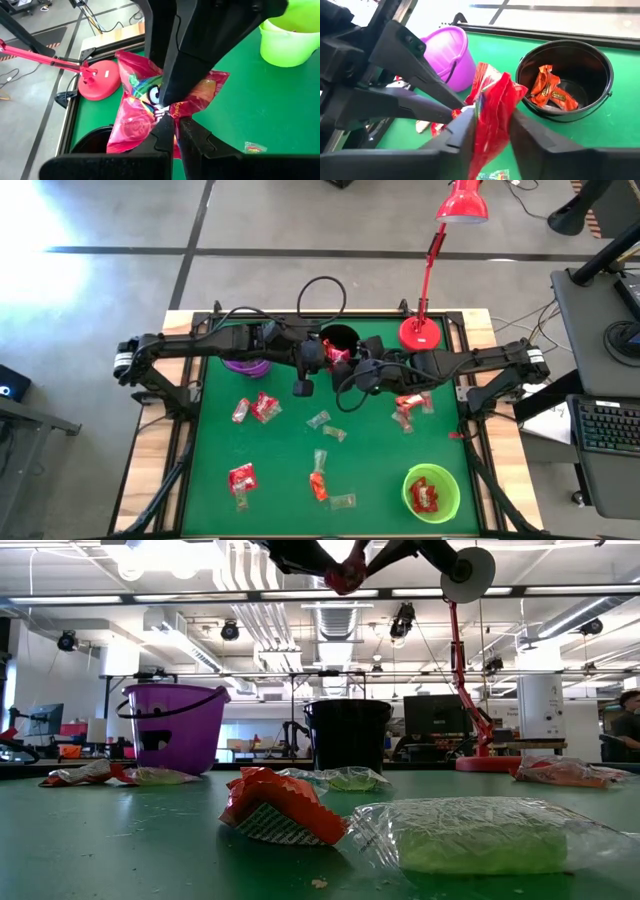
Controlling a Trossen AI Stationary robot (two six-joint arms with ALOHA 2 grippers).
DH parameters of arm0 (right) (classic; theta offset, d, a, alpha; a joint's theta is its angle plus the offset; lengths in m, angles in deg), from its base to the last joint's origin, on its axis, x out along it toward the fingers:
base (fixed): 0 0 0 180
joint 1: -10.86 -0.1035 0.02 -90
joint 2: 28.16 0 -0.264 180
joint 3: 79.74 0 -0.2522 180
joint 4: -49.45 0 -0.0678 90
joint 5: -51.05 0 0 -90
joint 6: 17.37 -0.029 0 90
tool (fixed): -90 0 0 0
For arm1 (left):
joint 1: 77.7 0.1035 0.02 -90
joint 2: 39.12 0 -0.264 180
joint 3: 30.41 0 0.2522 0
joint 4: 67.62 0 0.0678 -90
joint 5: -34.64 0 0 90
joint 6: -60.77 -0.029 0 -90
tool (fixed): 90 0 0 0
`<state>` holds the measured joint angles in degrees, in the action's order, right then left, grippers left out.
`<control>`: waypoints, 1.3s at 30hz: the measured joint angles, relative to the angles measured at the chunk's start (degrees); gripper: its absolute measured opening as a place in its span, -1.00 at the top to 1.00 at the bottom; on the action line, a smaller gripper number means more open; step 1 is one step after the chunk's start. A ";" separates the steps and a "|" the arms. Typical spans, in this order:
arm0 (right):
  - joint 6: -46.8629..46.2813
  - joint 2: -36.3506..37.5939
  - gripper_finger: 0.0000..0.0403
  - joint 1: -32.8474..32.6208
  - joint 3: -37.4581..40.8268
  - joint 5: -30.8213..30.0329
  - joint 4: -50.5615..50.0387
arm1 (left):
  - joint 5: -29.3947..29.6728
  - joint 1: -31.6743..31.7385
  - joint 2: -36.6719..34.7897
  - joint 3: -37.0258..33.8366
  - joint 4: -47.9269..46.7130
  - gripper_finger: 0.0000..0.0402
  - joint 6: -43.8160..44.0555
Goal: Sort candy
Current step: Put the red candy into the green bucket
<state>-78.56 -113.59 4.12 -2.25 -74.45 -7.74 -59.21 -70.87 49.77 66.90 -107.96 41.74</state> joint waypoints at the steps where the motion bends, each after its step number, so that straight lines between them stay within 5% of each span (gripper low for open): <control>1: 0.73 0.00 0.65 0.00 0.00 0.25 0.18 | 0.00 0.00 0.00 0.00 0.08 1.00 0.00; 4: 2.59 0.02 0.90 0.02 0.01 1.02 0.60 | 0.14 0.00 0.00 0.00 0.05 1.00 0.00; 7: 3.42 0.02 0.94 -0.09 0.02 1.04 1.16 | 0.29 0.00 -0.01 0.00 0.05 1.00 0.02; 15: 4.21 0.02 0.96 -0.58 0.06 1.23 2.19 | 2.85 -0.07 -0.11 1.66 -3.13 0.95 1.58; 29: 5.72 1.03 0.96 -1.97 0.07 3.88 1.29 | 3.02 -0.28 -0.26 6.82 -14.08 0.48 1.16; 39: -6.25 3.25 0.96 -12.28 0.07 12.10 -13.14 | 3.23 -0.28 -0.33 6.73 -19.63 0.42 1.11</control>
<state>-84.81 -110.33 -8.16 -2.19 -62.35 -20.88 -55.98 -71.16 49.44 73.64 -127.59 42.86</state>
